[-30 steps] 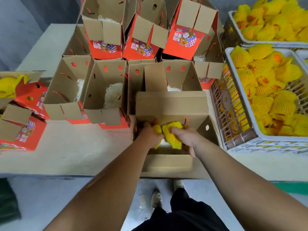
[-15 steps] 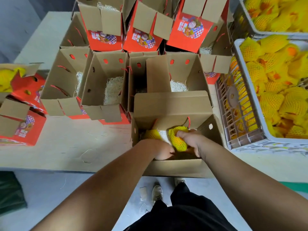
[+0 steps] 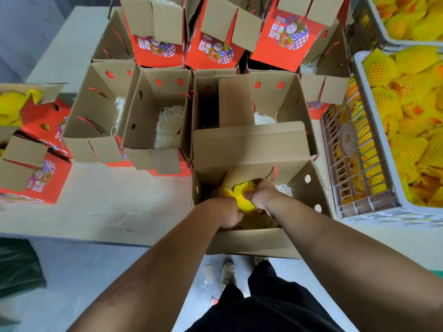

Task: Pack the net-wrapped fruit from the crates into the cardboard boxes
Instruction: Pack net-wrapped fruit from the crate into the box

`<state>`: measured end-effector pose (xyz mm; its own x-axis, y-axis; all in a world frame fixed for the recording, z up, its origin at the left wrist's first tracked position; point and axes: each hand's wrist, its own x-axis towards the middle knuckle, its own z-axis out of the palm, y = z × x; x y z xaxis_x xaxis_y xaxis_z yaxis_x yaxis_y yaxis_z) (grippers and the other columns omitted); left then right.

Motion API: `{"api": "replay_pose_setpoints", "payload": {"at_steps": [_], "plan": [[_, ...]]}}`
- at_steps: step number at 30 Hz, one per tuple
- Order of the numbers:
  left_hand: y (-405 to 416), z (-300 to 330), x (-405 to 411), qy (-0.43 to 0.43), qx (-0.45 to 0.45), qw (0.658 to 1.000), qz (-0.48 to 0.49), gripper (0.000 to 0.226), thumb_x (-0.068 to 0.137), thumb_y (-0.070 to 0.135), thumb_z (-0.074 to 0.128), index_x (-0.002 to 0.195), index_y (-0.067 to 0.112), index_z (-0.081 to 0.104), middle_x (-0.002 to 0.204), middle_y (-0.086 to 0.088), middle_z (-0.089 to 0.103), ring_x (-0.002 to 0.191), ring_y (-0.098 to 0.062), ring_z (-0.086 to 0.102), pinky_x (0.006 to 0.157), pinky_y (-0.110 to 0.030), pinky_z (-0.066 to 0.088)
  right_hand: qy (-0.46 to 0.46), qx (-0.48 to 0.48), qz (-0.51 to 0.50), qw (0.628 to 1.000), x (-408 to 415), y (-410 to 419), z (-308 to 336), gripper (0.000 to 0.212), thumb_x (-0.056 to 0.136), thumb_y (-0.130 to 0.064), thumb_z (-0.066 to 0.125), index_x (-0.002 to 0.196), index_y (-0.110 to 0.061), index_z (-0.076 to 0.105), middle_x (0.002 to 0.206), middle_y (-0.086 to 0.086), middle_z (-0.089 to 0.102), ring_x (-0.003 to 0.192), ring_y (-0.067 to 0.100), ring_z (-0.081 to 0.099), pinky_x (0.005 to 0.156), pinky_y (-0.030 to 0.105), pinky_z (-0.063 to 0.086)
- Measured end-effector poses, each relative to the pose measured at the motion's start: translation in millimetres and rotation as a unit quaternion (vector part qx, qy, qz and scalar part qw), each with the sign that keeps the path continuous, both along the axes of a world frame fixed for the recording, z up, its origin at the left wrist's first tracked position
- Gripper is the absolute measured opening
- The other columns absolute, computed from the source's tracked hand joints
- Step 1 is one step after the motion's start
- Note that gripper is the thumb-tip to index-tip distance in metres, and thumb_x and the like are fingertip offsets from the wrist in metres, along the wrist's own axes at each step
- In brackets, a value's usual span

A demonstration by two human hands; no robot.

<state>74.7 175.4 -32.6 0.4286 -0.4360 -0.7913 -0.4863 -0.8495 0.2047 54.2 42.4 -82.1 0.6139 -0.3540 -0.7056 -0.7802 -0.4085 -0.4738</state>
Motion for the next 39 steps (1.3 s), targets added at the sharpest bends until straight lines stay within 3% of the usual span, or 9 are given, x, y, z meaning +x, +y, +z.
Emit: {"api": "replay_pose_setpoints", "payload": {"at_steps": [5,10,14,18,22,26,30,35,39], "plan": [[7,3,-4,-0.002,-0.013,1.0,0.016,0.047,0.109,0.033,0.041,0.146,0.005,0.046,0.155,-0.022,0.036,0.13,-0.035,0.053,0.108,-0.04,0.043,0.044,-0.036,0.082,0.995,-4,-9,5,0.068,0.097,-0.037,0.065,0.152,-0.006,0.039,0.147,0.017,0.052,0.132,0.036,0.053,0.109,0.038,0.045],[17,19,0,-0.012,-0.124,0.986,0.107,0.042,0.109,0.031,0.043,0.146,0.011,0.051,0.148,-0.012,0.053,0.133,-0.029,0.052,0.11,-0.037,0.042,-0.004,-0.044,0.146,0.988,-20,-33,44,0.045,0.099,-0.024,0.058,0.144,-0.02,0.053,0.133,0.012,0.062,0.101,0.026,0.06,0.077,0.025,0.048],[3,29,-11,-0.028,-0.263,0.951,0.16,0.037,0.108,0.035,0.046,0.141,0.024,0.059,0.141,0.002,0.061,0.129,-0.018,0.055,0.11,-0.035,0.043,-0.088,-0.055,0.097,0.99,-56,-54,74,0.03,0.099,-0.028,0.058,0.128,-0.023,0.064,0.107,0.001,0.069,0.093,0.022,0.063,0.079,0.028,0.047],[-50,44,-29,0.003,-0.407,0.879,0.25,0.023,0.104,0.026,0.053,0.12,0.032,0.068,0.121,0.011,0.068,0.107,-0.004,0.063,0.093,-0.022,0.044,-0.266,-0.015,-0.018,0.964,-78,-65,100,0.026,0.096,-0.016,0.06,0.118,-0.026,0.069,0.103,-0.011,0.072,0.098,0.006,0.066,0.079,0.01,0.045],[-116,64,-47,0.057,-0.488,0.816,0.303,0.031,0.095,0.027,0.047,0.1,0.052,0.064,0.11,0.016,0.069,0.096,0.001,0.068,0.09,-0.03,0.057,-0.374,-0.025,-0.087,0.923,-87,-100,119,0.033,0.096,-0.006,0.054,0.107,-0.034,0.07,0.099,-0.014,0.073,0.095,0.002,0.067,0.085,0.026,0.054],[-190,77,-67,0.083,-0.54,0.772,0.325,0.035,0.088,0.023,0.045,0.11,0.037,0.068,0.115,0.008,0.071,0.107,-0.009,0.067,0.096,-0.039,0.055,-0.436,-0.035,-0.151,0.887,-99,-161,127,0.033,0.098,-0.004,0.052,0.108,-0.031,0.067,0.101,-0.009,0.074,0.096,0.008,0.07,0.085,0.032,0.057],[-276,82,-91,0.061,-0.558,0.771,0.3,0.037,0.092,0.017,0.043,0.118,0.023,0.069,0.116,0.002,0.072,0.109,-0.01,0.066,0.1,-0.039,0.053,-0.44,-0.063,-0.159,0.882,-121,-237,132,0.034,0.097,0.0,0.05,0.106,-0.028,0.067,0.096,-0.009,0.074,0.092,0.005,0.068,0.081,0.023,0.053],[-379,70,-94,0.071,-0.534,0.8,0.263,0.041,0.086,0.023,0.046,0.12,0.026,0.07,0.118,0.01,0.072,0.11,-0.01,0.067,0.097,-0.037,0.054,-0.396,-0.097,-0.2,0.891,-141,-347,120,0.019,0.088,-0.033,0.053,0.102,-0.038,0.064,0.09,-0.021,0.071,0.075,-0.001,0.065,0.063,0.018,0.048],[-424,38,-81,0.04,-0.489,0.831,0.262,0.028,0.096,0.011,0.058,0.113,0.033,0.065,0.102,0.02,0.068,0.093,-0.003,0.063,0.085,-0.029,0.049,-0.2,-0.21,-0.135,0.947,-132,-433,80,0.054,0.093,-0.036,0.061,0.144,-0.025,0.047,0.137,0.011,0.055,0.121,0.033,0.057,0.097,0.041,0.046]]}}
